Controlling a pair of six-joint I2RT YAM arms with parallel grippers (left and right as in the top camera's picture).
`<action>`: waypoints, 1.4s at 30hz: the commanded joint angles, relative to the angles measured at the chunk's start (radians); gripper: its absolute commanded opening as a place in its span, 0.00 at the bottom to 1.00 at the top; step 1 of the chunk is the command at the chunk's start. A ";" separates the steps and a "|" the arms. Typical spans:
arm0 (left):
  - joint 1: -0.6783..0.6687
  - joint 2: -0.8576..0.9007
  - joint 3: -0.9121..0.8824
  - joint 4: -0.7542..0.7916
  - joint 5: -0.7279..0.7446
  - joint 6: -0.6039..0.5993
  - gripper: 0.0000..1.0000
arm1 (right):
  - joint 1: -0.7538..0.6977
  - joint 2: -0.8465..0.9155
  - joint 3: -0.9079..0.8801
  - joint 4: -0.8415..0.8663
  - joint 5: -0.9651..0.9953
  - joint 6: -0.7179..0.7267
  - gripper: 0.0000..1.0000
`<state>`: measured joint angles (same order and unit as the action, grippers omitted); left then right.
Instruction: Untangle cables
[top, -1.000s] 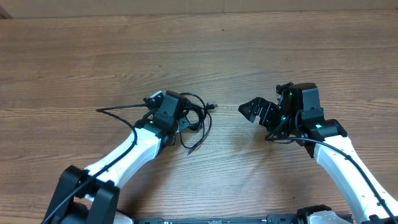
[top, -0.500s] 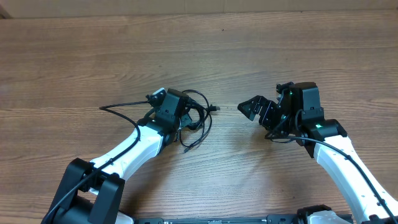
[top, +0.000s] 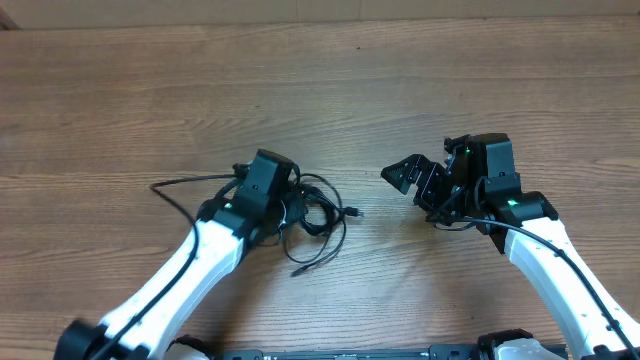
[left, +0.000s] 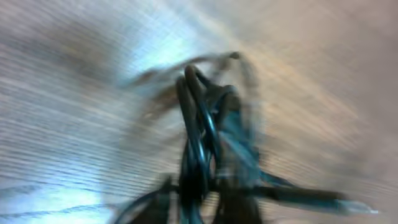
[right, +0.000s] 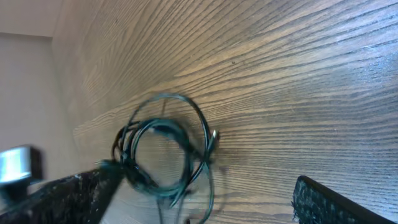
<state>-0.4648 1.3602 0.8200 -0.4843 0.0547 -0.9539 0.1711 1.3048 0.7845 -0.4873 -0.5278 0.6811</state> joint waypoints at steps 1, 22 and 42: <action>0.001 -0.095 0.014 0.018 -0.064 0.061 0.62 | 0.003 -0.002 0.021 0.005 -0.008 0.003 1.00; 0.276 0.120 0.016 0.105 0.181 0.250 0.67 | 0.003 -0.001 0.021 -0.002 0.012 0.004 1.00; 0.240 0.336 0.016 0.235 0.285 0.146 0.34 | 0.008 0.000 0.021 -0.137 -0.008 0.003 1.00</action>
<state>-0.2024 1.6726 0.8211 -0.2523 0.3229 -0.8093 0.1719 1.3048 0.7845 -0.6067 -0.5213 0.6807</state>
